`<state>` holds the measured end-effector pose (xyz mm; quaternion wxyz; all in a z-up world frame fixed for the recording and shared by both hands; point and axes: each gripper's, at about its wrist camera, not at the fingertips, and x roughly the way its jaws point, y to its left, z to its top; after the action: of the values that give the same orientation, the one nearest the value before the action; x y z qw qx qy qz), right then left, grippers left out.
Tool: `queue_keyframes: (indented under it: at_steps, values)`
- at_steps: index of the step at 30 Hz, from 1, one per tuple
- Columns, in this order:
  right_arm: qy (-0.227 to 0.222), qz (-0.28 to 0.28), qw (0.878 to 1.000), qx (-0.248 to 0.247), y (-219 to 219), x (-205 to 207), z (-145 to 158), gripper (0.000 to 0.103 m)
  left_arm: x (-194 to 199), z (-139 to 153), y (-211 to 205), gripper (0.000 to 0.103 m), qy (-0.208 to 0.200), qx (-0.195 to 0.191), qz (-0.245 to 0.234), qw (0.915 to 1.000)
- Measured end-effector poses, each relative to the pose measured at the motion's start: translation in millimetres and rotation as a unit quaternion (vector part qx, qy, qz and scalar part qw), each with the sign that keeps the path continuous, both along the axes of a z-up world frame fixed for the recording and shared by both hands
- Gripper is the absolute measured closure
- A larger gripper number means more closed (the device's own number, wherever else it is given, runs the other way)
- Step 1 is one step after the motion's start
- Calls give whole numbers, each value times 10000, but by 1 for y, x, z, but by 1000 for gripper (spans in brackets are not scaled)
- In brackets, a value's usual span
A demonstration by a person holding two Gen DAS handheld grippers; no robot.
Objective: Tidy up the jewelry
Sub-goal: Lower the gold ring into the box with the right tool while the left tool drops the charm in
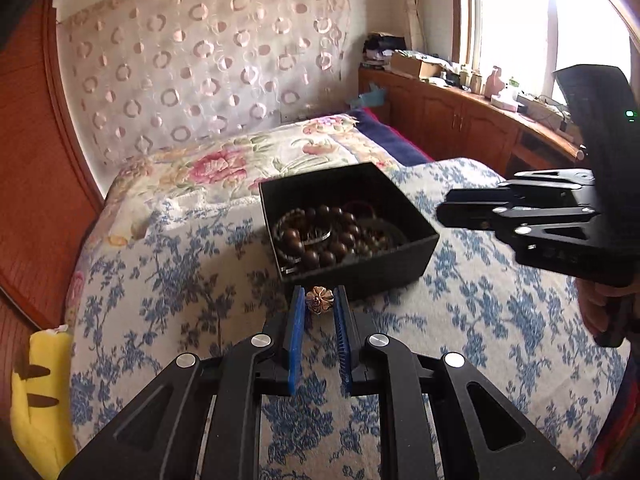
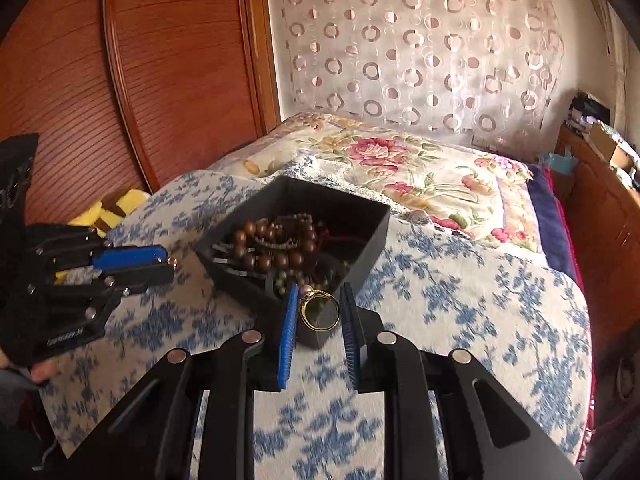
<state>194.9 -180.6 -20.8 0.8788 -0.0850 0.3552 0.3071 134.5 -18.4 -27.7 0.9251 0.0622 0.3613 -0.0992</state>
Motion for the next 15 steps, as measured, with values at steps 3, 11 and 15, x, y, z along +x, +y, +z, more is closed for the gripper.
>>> queue_keyframes:
  at_steps: [3, 11, 15]
  values:
    - [24, -19, 10000, 21, 7, 9, -2, 79, 7, 5, 0, 89, -71, -34, 16, 10000]
    - [250, -6, 9993, 294, 11, 24, -2, 76, 38, 6, -3, 89, -74, -199, 83, 9997]
    - [166, -63, 9992, 347, 7, 23, 2, 60, 43, 6, -1, 88, -126, -278, 183, 9994]
